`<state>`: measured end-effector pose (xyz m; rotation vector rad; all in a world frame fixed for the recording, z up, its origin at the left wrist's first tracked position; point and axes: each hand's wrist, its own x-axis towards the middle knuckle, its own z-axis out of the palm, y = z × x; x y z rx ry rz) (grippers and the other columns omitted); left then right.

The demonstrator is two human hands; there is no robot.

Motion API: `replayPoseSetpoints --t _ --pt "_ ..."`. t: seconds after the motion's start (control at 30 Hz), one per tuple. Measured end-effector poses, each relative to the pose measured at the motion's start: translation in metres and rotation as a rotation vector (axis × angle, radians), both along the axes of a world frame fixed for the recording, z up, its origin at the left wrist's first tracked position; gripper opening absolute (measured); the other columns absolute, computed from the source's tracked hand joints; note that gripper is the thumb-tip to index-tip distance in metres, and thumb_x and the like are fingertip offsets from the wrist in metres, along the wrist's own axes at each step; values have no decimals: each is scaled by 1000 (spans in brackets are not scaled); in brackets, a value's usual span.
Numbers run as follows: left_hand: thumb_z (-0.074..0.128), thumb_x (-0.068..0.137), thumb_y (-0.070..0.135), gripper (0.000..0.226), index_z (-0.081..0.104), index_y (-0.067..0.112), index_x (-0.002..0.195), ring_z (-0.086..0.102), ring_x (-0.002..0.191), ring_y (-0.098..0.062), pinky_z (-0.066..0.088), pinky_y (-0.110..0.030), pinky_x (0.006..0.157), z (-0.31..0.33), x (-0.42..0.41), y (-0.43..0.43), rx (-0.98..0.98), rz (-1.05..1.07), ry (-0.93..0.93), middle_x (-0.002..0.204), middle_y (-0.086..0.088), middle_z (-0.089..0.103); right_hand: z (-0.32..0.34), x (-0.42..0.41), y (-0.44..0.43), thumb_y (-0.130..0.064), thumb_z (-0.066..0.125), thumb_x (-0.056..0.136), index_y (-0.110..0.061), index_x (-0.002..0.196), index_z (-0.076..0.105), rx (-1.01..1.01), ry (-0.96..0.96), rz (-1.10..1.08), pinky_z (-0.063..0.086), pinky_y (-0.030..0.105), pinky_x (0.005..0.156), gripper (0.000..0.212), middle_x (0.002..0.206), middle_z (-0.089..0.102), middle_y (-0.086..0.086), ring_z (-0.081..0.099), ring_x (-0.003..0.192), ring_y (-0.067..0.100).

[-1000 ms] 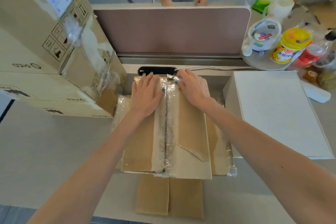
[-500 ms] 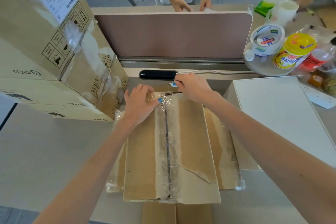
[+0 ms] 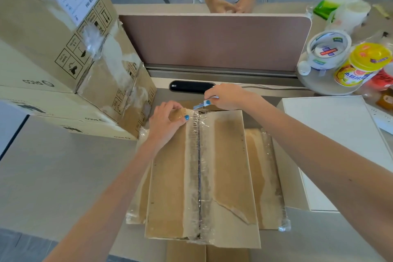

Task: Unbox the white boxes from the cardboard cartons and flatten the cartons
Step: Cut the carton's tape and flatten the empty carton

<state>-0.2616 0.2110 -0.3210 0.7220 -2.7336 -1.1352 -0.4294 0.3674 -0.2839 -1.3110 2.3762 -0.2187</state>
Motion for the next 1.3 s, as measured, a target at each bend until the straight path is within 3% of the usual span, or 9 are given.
replayPoseSetpoints --t 0.23,0.37,0.53,0.67,0.97,1.3 --pt "74 83 25 26 55 36 98 45 112 -11 37 -50 100 -2 -1 2 22 38 6 111 14 58 -2 -3 -14 -19 36 101 -22 118 59 9 39 55 32 37 101 29 123 60 1 53 111 21" --pt "76 81 26 32 52 46 89 45 109 -7 40 -48 96 -3 -1 4 12 51 32 104 23 56 -3 -7 -18 -18 39 99 -20 109 62 8 75 66 31 35 98 26 112 64 1 53 98 17" --pt "75 82 24 30 54 40 96 45 108 -7 39 -50 96 -8 -2 3 -20 58 34 106 20 55 -3 -6 -22 -18 41 98 -23 114 64 17 60 109 31 36 100 29 118 63 0 54 108 20" --pt "75 83 23 29 55 37 98 44 107 -8 40 -49 95 -8 -1 6 -58 52 43 107 19 55 -3 -6 -24 -17 42 96 -22 113 64 12 109 146 33 35 100 29 115 65 0 56 105 19" --pt "76 80 26 28 57 37 98 46 98 -8 43 -49 90 -13 0 7 -115 40 70 102 20 55 -5 -7 -14 -14 43 93 -18 104 63 -48 216 264 23 25 78 23 96 66 0 53 85 18" --pt "71 80 28 28 55 39 99 45 97 -5 46 -50 87 -13 2 6 -112 18 74 104 20 56 -7 -8 -4 -11 46 87 -19 97 61 -31 305 314 30 27 80 20 90 67 -3 53 80 17"
